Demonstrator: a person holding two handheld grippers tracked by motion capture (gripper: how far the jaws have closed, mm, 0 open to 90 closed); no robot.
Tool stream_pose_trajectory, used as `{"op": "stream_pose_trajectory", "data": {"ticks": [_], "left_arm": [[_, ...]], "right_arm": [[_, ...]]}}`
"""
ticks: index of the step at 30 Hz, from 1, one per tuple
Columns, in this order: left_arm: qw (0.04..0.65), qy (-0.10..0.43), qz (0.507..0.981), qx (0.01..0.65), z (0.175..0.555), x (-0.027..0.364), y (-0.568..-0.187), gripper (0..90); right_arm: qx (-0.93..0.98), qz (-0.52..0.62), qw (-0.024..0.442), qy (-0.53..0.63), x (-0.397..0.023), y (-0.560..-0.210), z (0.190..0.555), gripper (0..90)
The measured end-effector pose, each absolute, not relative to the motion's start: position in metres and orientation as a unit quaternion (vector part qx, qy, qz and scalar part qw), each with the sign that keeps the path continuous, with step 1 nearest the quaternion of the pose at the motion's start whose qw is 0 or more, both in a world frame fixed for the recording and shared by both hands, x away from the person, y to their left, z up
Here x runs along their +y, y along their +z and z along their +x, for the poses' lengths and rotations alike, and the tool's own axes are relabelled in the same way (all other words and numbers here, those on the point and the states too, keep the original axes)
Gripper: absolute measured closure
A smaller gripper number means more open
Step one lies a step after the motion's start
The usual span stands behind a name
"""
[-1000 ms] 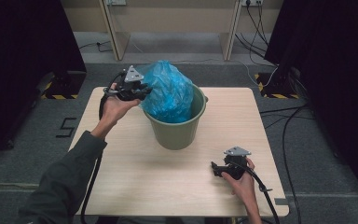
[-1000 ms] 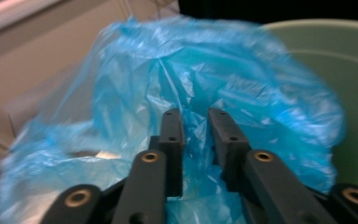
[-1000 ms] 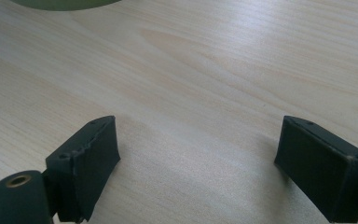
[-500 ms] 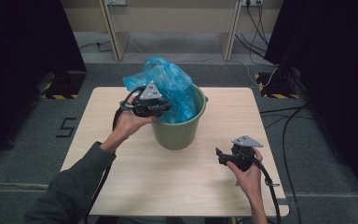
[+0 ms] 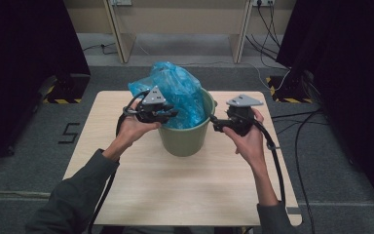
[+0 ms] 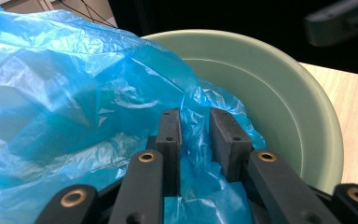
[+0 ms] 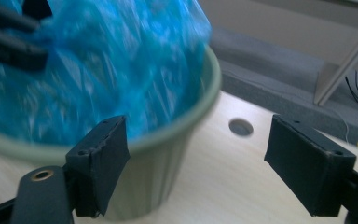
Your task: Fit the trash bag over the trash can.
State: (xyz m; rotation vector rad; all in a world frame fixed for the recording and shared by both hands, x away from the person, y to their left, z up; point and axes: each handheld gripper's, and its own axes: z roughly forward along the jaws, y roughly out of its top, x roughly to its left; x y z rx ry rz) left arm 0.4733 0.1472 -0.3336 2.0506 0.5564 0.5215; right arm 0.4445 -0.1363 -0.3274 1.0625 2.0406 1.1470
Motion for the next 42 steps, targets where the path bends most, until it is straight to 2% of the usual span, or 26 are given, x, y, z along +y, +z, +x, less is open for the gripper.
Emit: {"op": "stream_pose_trajectory", "data": {"ticks": [3,9,15,16,21,23,24,26,29,30,34,42], "left_arm": [[0.456,0.214,0.834,0.224,0.473,0.148,-0.334,74.4],[0.456,0.213,0.836,0.219,0.472,0.147,-0.335,74.9],[0.456,0.212,0.838,0.212,0.471,0.145,-0.336,74.8],[0.457,0.213,0.838,0.208,0.47,0.146,-0.336,74.3],[0.458,0.211,0.838,0.21,0.47,0.147,-0.337,73.5],[0.459,0.212,0.837,0.21,0.469,0.147,-0.337,72.7],[0.46,0.212,0.836,0.211,0.469,0.147,-0.337,72.1],[0.46,0.212,0.837,0.209,0.467,0.151,-0.335,69.7],[0.474,0.213,0.828,0.213,0.462,0.16,-0.331,58.9],[0.478,0.211,0.825,0.214,0.459,0.165,-0.328,50.9],[0.502,0.218,0.804,0.23,0.451,0.191,-0.318,43.4],[0.516,0.231,0.776,0.28,0.466,0.217,-0.309,35.1]], "right_arm": [[0.769,0.381,0.283,0.428,-0.113,-0.313,0.46,23.2],[0.775,0.379,0.244,0.444,-0.073,-0.292,0.5,23.8],[0.779,0.387,0.218,0.443,-0.053,-0.286,0.528,24.6],[0.776,0.392,0.199,0.453,-0.047,-0.286,0.535,27.4],[0.779,0.398,0.18,0.449,-0.031,-0.292,0.544,29.4],[0.787,0.396,0.175,0.44,-0.024,-0.297,0.547,38.3],[0.792,0.396,0.186,0.426,-0.021,-0.301,0.548,48.1],[0.804,0.39,0.198,0.404,-0.019,-0.305,0.549,62.1],[0.813,0.376,0.19,0.402,-0.027,-0.308,0.548,77.3],[0.819,0.368,0.204,0.39,-0.037,-0.307,0.545,83.4],[0.821,0.354,0.221,0.389,-0.059,-0.302,0.534,87.9],[0.82,0.337,0.23,0.402,-0.086,-0.298,0.503,87.4]]}}
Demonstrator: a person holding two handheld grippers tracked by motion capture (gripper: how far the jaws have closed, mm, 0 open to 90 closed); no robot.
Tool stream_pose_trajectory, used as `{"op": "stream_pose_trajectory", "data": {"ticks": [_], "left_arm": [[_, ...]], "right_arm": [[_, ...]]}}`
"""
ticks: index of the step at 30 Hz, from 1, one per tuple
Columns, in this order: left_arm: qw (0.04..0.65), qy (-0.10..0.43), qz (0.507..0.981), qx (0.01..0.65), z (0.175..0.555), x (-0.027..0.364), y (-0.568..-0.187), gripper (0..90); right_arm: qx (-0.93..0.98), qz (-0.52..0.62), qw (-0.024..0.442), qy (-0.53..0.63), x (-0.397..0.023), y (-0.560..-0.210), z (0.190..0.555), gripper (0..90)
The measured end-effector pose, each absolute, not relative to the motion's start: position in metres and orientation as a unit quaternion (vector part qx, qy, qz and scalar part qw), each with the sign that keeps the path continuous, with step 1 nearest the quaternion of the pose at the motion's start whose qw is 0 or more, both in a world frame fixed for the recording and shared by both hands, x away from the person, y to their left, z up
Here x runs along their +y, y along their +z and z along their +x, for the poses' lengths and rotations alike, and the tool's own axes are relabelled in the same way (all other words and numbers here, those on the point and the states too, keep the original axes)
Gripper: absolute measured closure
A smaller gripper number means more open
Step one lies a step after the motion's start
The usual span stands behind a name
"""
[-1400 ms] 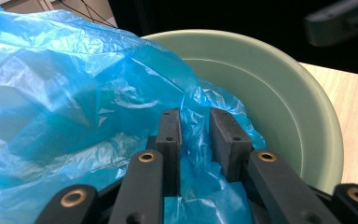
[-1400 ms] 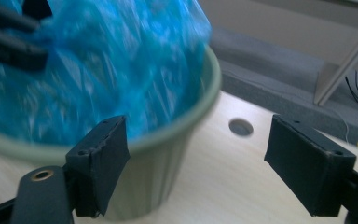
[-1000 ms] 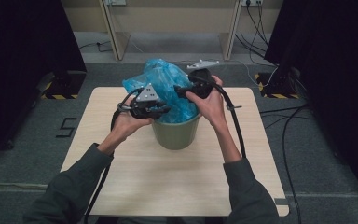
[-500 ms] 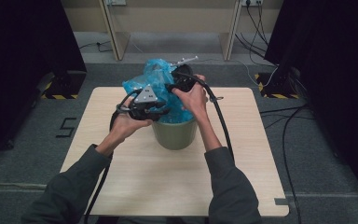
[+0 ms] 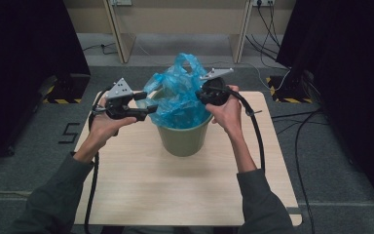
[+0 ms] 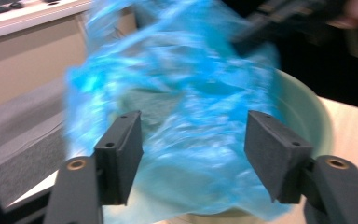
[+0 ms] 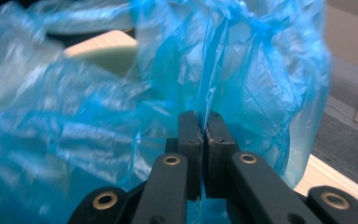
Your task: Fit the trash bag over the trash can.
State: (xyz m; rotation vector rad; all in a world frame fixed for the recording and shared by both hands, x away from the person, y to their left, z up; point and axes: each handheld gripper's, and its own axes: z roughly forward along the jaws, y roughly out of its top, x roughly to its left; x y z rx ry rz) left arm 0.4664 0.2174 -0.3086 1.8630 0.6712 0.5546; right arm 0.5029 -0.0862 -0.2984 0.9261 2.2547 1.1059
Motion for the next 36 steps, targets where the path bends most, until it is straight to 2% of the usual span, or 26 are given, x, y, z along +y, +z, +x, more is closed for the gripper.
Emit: {"op": "stream_pose_trajectory", "data": {"ticks": [7,10,12,13,14,15,16,17,18,24,31,33,34,35,36], "left_arm": [[0.498,0.226,0.778,0.311,0.496,0.212,-0.317,30.1],[0.501,0.2,0.775,0.329,0.51,0.207,-0.325,29.2],[0.495,0.179,0.783,0.331,0.515,0.201,-0.331,30.6],[0.491,0.182,0.786,0.328,0.515,0.199,-0.333,33.8],[0.489,0.183,0.791,0.319,0.514,0.197,-0.334,48.6],[0.491,0.183,0.791,0.316,0.514,0.196,-0.334,48.6],[0.491,0.184,0.793,0.311,0.512,0.195,-0.334,53.0],[0.491,0.188,0.795,0.302,0.511,0.194,-0.334,61.7],[0.49,0.195,0.798,0.291,0.509,0.194,-0.333,74.4],[0.497,0.214,0.805,0.246,0.489,0.189,-0.324,83.2],[0.497,0.217,0.808,0.231,0.477,0.19,-0.319,81.9],[0.497,0.215,0.807,0.233,0.477,0.193,-0.32,81.3],[0.498,0.215,0.807,0.234,0.478,0.195,-0.32,80.4],[0.5,0.215,0.804,0.238,0.478,0.197,-0.321,80.4],[0.503,0.213,0.802,0.241,0.478,0.199,-0.321,79.9]], "right_arm": [[0.823,0.32,0.244,0.402,-0.102,-0.308,0.473,86.2],[0.821,0.323,0.249,0.4,-0.11,-0.31,0.467,83.9],[0.817,0.333,0.245,0.402,-0.114,-0.311,0.468,75.9],[0.813,0.342,0.247,0.401,-0.115,-0.311,0.468,69.8],[0.802,0.355,0.259,0.404,-0.116,-0.309,0.469,58.3],[0.802,0.355,0.259,0.404,-0.116,-0.309,0.469,58.3],[0.796,0.361,0.262,0.41,-0.116,-0.307,0.47,54.4],[0.789,0.366,0.264,0.417,-0.117,-0.303,0.471,49.9],[0.775,0.372,0.266,0.435,-0.115,-0.291,0.472,43.4],[0.762,0.367,0.284,0.452,-0.096,-0.26,0.477,35.7],[0.774,0.352,0.287,0.442,-0.058,-0.243,0.5,34.2],[0.79,0.355,0.279,0.415,-0.051,-0.247,0.512,41.7],[0.804,0.364,0.263,0.39,-0.051,-0.255,0.522,59.1],[0.804,0.364,0.263,0.39,-0.051,-0.255,0.522,59.1],[0.813,0.359,0.262,0.375,-0.053,-0.259,0.525,66.1]]}}
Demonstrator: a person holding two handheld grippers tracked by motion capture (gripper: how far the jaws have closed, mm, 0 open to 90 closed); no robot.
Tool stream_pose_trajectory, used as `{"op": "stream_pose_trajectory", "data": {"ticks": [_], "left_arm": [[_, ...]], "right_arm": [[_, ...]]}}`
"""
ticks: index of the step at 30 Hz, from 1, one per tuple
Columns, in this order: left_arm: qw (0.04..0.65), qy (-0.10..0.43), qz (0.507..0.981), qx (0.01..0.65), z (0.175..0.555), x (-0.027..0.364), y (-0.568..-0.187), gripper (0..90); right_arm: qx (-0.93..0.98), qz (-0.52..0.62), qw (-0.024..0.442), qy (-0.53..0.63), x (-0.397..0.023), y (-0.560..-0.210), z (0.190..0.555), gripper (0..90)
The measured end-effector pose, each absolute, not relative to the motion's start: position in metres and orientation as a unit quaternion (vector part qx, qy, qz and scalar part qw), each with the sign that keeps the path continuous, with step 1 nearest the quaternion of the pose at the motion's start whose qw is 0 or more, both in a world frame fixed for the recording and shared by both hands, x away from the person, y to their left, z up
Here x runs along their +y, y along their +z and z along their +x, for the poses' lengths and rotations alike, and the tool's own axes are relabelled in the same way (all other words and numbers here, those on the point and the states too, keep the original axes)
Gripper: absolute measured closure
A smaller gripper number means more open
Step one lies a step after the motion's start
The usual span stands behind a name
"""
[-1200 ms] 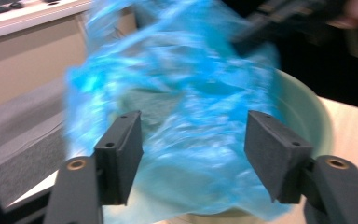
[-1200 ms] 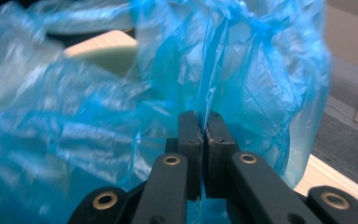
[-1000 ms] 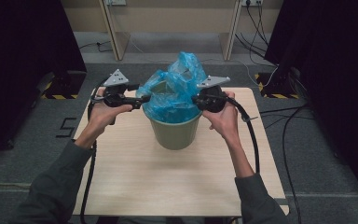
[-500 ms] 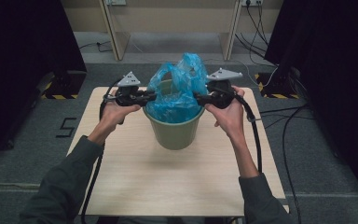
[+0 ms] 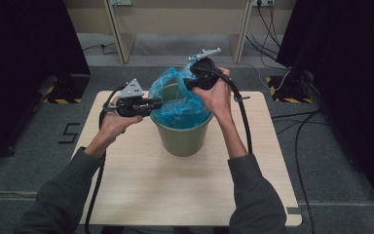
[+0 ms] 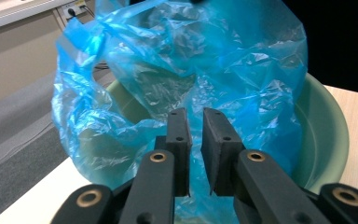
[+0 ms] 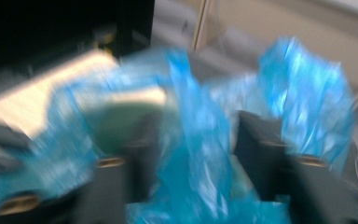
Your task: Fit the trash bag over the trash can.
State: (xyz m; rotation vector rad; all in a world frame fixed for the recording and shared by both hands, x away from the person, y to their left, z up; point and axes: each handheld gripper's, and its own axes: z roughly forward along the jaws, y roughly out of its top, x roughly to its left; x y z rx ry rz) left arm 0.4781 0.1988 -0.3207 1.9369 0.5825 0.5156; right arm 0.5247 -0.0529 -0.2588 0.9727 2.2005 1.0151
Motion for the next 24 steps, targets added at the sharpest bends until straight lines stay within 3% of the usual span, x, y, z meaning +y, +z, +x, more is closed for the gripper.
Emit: {"op": "stream_pose_trajectory", "data": {"ticks": [2,5,14,24], "left_arm": [[0.506,0.212,0.799,0.246,0.478,0.203,-0.32,77.0],[0.522,0.2,0.788,0.258,0.48,0.208,-0.316,74.5],[0.566,0.141,0.766,0.272,0.487,0.177,-0.296,55.2],[0.564,0.104,0.765,0.293,0.501,0.14,-0.294,42.9]], "right_arm": [[0.828,0.346,0.263,0.353,-0.064,-0.268,0.523,83.6],[0.827,0.336,0.247,0.376,-0.072,-0.27,0.515,88.3],[0.84,0.275,0.229,0.407,-0.078,-0.289,0.457,89.5],[0.845,0.261,0.216,0.413,-0.068,-0.298,0.45,88.4]]}}
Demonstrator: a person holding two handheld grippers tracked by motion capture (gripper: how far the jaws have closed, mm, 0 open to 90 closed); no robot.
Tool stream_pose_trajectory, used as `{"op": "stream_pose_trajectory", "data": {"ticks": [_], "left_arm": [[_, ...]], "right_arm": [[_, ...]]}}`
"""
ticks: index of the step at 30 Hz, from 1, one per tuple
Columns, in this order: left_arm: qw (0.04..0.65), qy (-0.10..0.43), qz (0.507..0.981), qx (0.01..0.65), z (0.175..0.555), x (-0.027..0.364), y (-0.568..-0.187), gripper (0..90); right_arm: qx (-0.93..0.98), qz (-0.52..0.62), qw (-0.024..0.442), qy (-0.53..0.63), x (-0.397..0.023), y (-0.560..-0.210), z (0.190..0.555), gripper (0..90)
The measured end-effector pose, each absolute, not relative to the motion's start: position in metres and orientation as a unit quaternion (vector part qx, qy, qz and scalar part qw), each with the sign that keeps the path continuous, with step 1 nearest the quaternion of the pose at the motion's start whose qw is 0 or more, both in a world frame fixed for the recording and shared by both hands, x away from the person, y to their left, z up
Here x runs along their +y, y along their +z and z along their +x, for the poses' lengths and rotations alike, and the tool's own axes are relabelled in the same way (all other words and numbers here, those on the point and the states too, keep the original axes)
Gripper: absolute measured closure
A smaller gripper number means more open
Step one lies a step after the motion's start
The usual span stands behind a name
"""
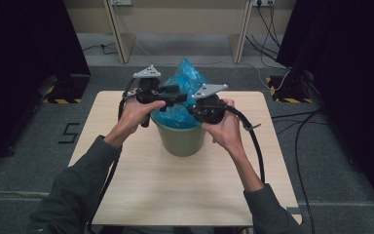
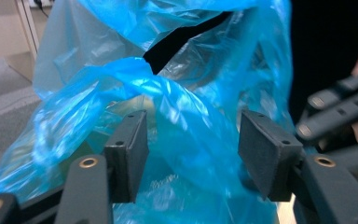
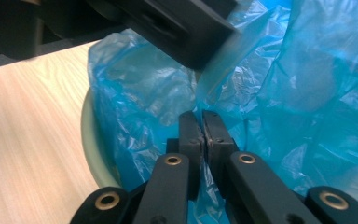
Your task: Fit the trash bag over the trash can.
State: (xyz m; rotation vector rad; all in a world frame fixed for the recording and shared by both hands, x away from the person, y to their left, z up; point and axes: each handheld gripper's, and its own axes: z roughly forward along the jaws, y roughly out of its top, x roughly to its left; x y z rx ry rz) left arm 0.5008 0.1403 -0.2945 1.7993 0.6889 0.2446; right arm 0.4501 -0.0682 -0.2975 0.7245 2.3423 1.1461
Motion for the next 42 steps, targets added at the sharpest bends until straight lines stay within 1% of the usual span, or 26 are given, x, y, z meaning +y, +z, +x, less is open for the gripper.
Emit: {"op": "stream_pose_trajectory", "data": {"ticks": [1,2,4,5,6,7,11,12,13,14,15,18,20,21,23,24,26,27,28,29,30,32,33,34,38,42], "left_arm": [[0.567,0.098,0.762,0.296,0.504,0.138,-0.296,42.9],[0.573,0.09,0.759,0.297,0.507,0.137,-0.297,46.3],[0.58,0.089,0.757,0.29,0.51,0.135,-0.3,65.8],[0.578,0.096,0.758,0.287,0.51,0.135,-0.301,78.6],[0.574,0.103,0.763,0.279,0.509,0.135,-0.301,88.6],[0.57,0.111,0.768,0.27,0.507,0.136,-0.301,89.9],[0.574,0.121,0.767,0.26,0.5,0.144,-0.3,89.9],[0.574,0.124,0.768,0.257,0.497,0.146,-0.3,89.9],[0.573,0.128,0.769,0.255,0.495,0.147,-0.3,89.9],[0.57,0.134,0.771,0.251,0.49,0.148,-0.301,89.9],[0.569,0.134,0.772,0.249,0.488,0.148,-0.301,89.9],[0.565,0.145,0.776,0.239,0.481,0.147,-0.3,89.9],[0.564,0.144,0.779,0.233,0.477,0.145,-0.301,89.8],[0.563,0.144,0.781,0.231,0.475,0.144,-0.301,89.8],[0.561,0.148,0.783,0.225,0.473,0.142,-0.302,89.7],[0.561,0.149,0.783,0.224,0.472,0.141,-0.302,89.7],[0.556,0.154,0.787,0.218,0.47,0.14,-0.304,89.7],[0.556,0.154,0.787,0.218,0.47,0.14,-0.304,89.7],[0.556,0.155,0.787,0.217,0.468,0.141,-0.305,89.7],[0.558,0.156,0.785,0.218,0.466,0.143,-0.306,89.7],[0.561,0.154,0.784,0.218,0.464,0.145,-0.307,89.7],[0.566,0.155,0.78,0.216,0.459,0.151,-0.309,89.7],[0.571,0.152,0.778,0.214,0.453,0.156,-0.313,89.7],[0.571,0.152,0.778,0.214,0.453,0.156,-0.313,89.7],[0.579,0.147,0.773,0.212,0.441,0.163,-0.323,89.7],[0.578,0.146,0.775,0.21,0.43,0.171,-0.334,89.7]], "right_arm": [[0.845,0.261,0.216,0.413,-0.068,-0.298,0.45,88.4],[0.846,0.259,0.214,0.415,-0.067,-0.298,0.449,88.0],[0.847,0.258,0.215,0.411,-0.065,-0.299,0.449,85.6],[0.847,0.261,0.214,0.411,-0.065,-0.299,0.449,82.5],[0.843,0.268,0.215,0.414,-0.066,-0.298,0.448,77.7],[0.838,0.274,0.221,0.418,-0.068,-0.295,0.448,71.7],[0.805,0.307,0.238,0.448,-0.086,-0.278,0.447,55.0],[0.79,0.323,0.262,0.45,-0.097,-0.264,0.447,47.8],[0.79,0.323,0.262,0.45,-0.097,-0.264,0.447,47.8],[0.777,0.342,0.28,0.448,-0.105,-0.252,0.452,38.9],[0.772,0.354,0.285,0.443,-0.108,-0.247,0.456,36.0],[0.76,0.376,0.297,0.439,-0.11,-0.236,0.465,35.4],[0.757,0.39,0.305,0.428,-0.109,-0.227,0.476,32.0],[0.755,0.403,0.302,0.42,-0.107,-0.224,0.485,30.0],[0.759,0.409,0.288,0.417,-0.102,-0.222,0.495,29.4],[0.764,0.408,0.272,0.42,-0.096,-0.221,0.504,29.8],[0.766,0.414,0.279,0.405,-0.089,-0.223,0.513,29.7],[0.77,0.414,0.276,0.399,-0.087,-0.225,0.518,34.2],[0.77,0.414,0.276,0.399,-0.087,-0.225,0.518,34.2],[0.796,0.388,0.276,0.375,-0.086,-0.232,0.525,65.7],[0.796,0.388,0.276,0.375,-0.086,-0.232,0.525,65.7],[0.813,0.373,0.292,0.338,-0.089,-0.238,0.528,78.5],[0.821,0.366,0.284,0.333,-0.1,-0.245,0.529,86.4],[0.821,0.368,0.28,0.335,-0.105,-0.248,0.528,88.6],[0.825,0.364,0.273,0.335,-0.118,-0.258,0.519,90.0],[0.835,0.344,0.266,0.337,-0.128,-0.28,0.492,90.0]]}}
